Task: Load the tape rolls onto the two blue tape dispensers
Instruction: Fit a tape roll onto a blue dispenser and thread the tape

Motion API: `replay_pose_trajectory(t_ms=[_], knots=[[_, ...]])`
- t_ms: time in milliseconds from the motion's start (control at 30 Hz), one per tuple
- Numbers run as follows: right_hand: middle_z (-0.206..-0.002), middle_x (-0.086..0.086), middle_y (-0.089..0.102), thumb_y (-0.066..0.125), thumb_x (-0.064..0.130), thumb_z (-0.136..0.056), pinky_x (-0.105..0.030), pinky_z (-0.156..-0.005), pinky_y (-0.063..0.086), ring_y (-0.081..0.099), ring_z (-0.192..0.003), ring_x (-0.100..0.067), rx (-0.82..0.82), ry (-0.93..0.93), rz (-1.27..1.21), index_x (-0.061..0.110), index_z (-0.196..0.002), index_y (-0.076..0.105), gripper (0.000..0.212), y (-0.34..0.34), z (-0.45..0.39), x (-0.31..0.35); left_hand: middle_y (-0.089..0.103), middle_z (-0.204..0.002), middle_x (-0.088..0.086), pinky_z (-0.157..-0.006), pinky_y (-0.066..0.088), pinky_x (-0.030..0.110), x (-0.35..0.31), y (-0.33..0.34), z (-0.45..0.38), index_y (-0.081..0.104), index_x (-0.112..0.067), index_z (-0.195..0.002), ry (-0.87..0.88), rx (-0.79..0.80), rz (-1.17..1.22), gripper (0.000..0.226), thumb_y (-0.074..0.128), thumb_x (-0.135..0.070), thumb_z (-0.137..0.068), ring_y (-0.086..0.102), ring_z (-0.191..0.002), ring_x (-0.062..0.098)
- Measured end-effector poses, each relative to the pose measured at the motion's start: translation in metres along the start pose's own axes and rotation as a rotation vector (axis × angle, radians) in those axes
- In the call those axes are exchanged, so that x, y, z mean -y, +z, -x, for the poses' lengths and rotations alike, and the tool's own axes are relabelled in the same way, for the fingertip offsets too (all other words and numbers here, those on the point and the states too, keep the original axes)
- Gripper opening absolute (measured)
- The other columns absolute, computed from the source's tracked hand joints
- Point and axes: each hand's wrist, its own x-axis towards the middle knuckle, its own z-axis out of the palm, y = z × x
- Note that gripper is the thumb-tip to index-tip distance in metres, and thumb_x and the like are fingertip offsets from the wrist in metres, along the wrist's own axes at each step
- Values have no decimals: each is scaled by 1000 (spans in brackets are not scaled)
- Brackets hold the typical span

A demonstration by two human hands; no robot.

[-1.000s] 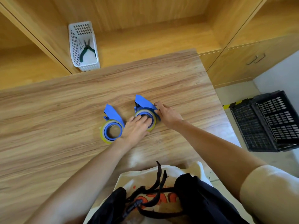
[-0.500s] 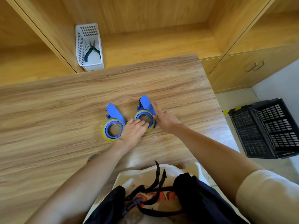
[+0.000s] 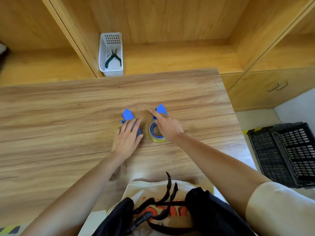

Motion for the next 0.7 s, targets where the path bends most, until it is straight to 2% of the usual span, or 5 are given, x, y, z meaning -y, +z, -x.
replay_pose_trajectory(t_ms=[167,267,333,500,700], knots=[[-132,-7,55,40,36,-101,-40,-80,48,58,-115,-32,142,-153,55,36,-153,14,58,28,-11,40,29,-155,3,-103,35,48,38,-5,20,20,-24,-152,-377,119,86,74,58,-39,-90,37,-135,33],[-132,-11,53,42,42,-100,-41,-82,47,56,-114,-33,182,-150,87,31,-155,6,66,40,-18,54,32,-152,9,-103,35,50,49,-6,24,16,-22,-153,-538,201,158,79,56,-48,-90,38,-134,36],[-126,-12,57,44,45,-98,-40,-83,45,58,-109,-32,157,-168,166,24,-155,1,75,45,-21,57,37,-148,13,-103,35,50,54,-5,22,21,-22,-150,-622,278,216,76,54,-54,-89,39,-134,37],[-110,-11,67,47,55,-93,-41,-95,38,60,-103,-30,124,-138,359,6,-154,-1,92,47,-35,65,56,-133,16,-102,38,47,57,1,15,42,-18,-139,-620,349,299,57,50,-50,-93,46,-126,39],[-106,-7,68,53,49,-91,-39,-95,37,64,-99,-29,254,-34,347,5,-142,29,72,45,-54,77,60,-125,19,-96,44,45,60,7,10,50,-9,-130,-610,332,382,49,55,-41,-93,52,-120,39]])
